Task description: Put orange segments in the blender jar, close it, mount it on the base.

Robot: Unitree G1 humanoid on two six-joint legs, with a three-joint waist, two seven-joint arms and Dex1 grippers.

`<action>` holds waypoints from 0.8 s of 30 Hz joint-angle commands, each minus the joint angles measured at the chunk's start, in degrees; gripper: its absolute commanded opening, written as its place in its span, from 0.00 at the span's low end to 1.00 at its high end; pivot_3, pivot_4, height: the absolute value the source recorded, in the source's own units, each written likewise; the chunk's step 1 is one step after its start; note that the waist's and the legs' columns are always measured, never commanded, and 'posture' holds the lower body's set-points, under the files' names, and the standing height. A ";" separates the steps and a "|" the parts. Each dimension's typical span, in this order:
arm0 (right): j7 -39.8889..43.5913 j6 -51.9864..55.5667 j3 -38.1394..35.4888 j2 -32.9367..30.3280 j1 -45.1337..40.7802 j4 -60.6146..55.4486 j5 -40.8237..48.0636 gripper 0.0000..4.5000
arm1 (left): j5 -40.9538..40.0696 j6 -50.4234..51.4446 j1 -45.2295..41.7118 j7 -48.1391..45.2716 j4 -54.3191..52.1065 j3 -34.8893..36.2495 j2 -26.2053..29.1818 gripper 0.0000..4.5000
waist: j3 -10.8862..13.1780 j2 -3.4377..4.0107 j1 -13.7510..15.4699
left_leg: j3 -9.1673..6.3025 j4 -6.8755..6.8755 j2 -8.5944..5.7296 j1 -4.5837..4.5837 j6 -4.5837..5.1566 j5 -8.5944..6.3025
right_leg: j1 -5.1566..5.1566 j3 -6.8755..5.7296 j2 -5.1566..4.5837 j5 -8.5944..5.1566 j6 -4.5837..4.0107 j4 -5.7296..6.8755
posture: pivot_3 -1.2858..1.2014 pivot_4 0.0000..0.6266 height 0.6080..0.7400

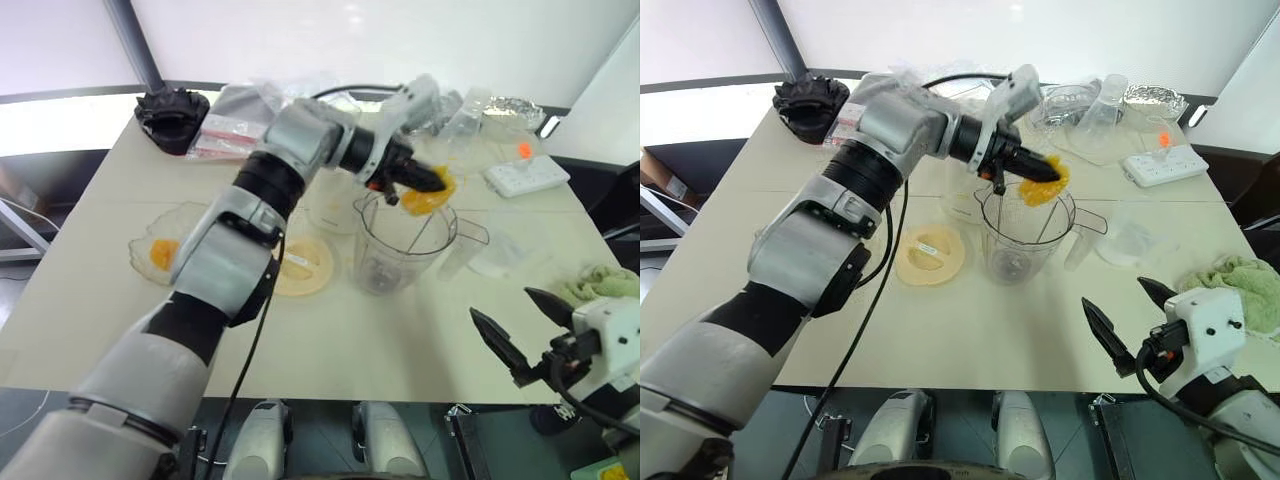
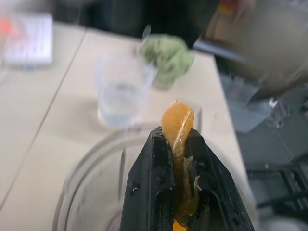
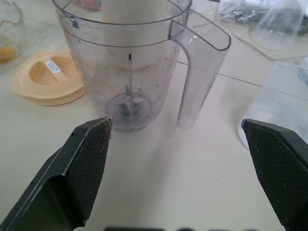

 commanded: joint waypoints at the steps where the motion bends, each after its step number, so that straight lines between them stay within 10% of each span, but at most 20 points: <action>1: -0.97 -1.58 0.92 -0.52 -0.90 -1.25 -0.67 1.00 | 2.17 -2.45 -0.70 -2.63 -0.35 0.16 -0.44 0.04 | 0.00 -0.01 0.13 | 0.00 0.00 -0.01 -0.03 0.00 0.00 | -0.01 0.00 -0.01 0.00 0.00 -0.02 | 0.52 0.24 1.00; 6: -0.96 -1.11 1.10 -2.10 -2.54 -0.35 -0.18 1.00 | 3.55 -2.34 0.06 -4.80 -0.54 0.82 -0.49 0.24 | 0.00 -0.01 0.26 | 0.03 0.00 -0.05 -0.11 0.03 -0.02 | -0.01 -0.03 -0.04 -0.02 0.03 -0.06 | 0.52 0.24 1.00; 13: -0.51 -0.91 0.95 -3.47 -2.91 0.53 0.46 1.00 | 3.64 -1.91 -0.14 -5.49 -1.19 2.93 0.17 0.99 | 0.00 0.00 0.21 | 0.03 0.00 -0.08 -0.09 0.03 -0.02 | -0.01 -0.05 -0.01 -0.02 0.03 0.00 | 0.52 0.24 1.00; 24: -1.09 -1.47 0.54 -3.78 -3.45 3.23 -0.73 1.00 | -1.58 3.75 -0.82 0.41 -6.97 14.55 7.52 0.99 | 0.00 0.01 0.07 | 0.00 0.00 -0.06 -0.05 0.03 -0.02 | -0.02 -0.05 0.02 -0.01 0.05 0.08 | 0.52 0.24 1.00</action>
